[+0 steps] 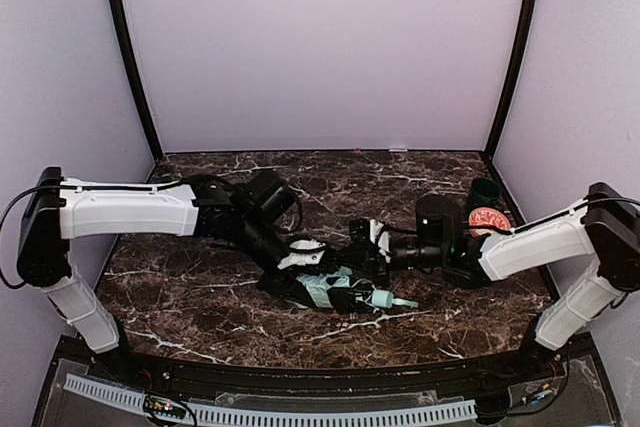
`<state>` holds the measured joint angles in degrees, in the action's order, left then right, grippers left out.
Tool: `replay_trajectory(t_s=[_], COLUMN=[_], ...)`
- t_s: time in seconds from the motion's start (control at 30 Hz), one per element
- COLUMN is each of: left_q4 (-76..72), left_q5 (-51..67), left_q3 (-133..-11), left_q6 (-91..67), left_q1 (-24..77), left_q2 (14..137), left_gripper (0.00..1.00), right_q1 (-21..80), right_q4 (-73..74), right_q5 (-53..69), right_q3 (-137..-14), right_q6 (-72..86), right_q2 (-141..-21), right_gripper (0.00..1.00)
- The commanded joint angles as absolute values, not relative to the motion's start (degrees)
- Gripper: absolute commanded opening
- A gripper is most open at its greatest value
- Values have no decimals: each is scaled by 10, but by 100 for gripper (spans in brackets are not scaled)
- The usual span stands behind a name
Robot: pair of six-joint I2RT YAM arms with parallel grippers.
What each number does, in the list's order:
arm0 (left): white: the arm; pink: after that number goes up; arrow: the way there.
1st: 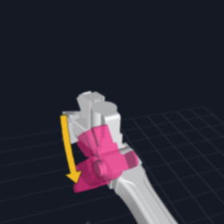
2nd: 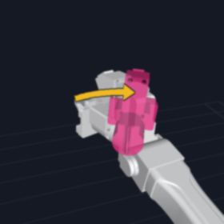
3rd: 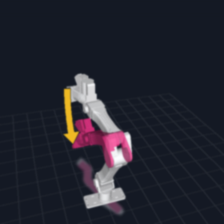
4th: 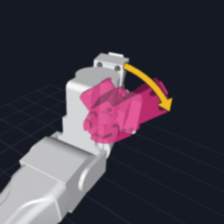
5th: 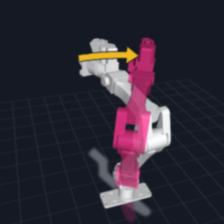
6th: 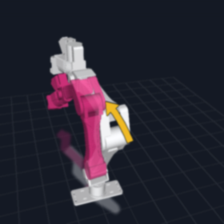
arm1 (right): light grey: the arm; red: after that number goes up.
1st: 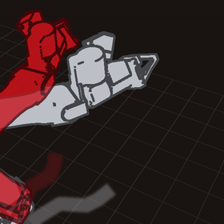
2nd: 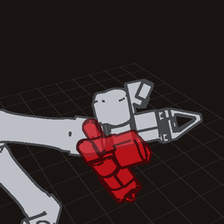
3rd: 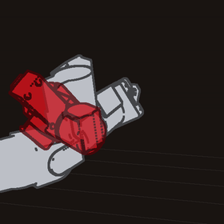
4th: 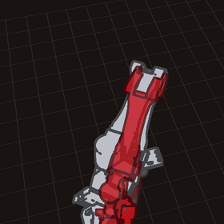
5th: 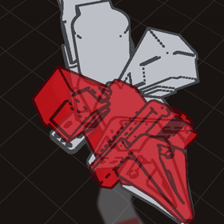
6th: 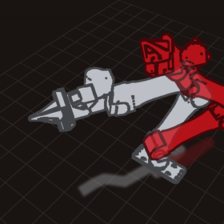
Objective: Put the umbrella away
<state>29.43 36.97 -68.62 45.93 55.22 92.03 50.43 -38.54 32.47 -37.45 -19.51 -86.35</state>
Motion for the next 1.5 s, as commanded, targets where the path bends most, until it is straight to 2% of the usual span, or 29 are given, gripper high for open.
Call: replay_trajectory(t_s=[0.0,0.1,0.23,0.47,0.63,0.9,1.03,1.27,1.47], left_q4=[432,441,415,312,238,140,83,-22,-56], left_q5=[348,315,314,275,237,206,210,200,177], left_q3=[-680,-713,-727,-696,-666,-629,-602,-563,-538], left_q6=[458,444,428,363,311,249,226,172,161], left_q1=[575,575,569,555,541,537,534,525,518], left_q2=[1029,1085,1123,1157,1161,1155,1141,1129,1114], left_gripper=[0,0,0,0,4,43,52,57,58], right_q1=[515,518,535,550,573,576,576,574,559], right_q4=[-597,-677,-706,-780,-786,-807,-798,-786,-754], right_q5=[167,132,113,111,112,125,134,156,197], right_q3=[-345,-310,-296,-279,-283,-276,-273,-261,-244], right_q6=[-187,-162,-162,-127,-127,-135,-148,-156,-158], right_q2=[-870,-906,-951,-999,-1024,-1052,-1057,-1061,-1049], right_gripper=[0,0,0,0,0,0,0,0,0])
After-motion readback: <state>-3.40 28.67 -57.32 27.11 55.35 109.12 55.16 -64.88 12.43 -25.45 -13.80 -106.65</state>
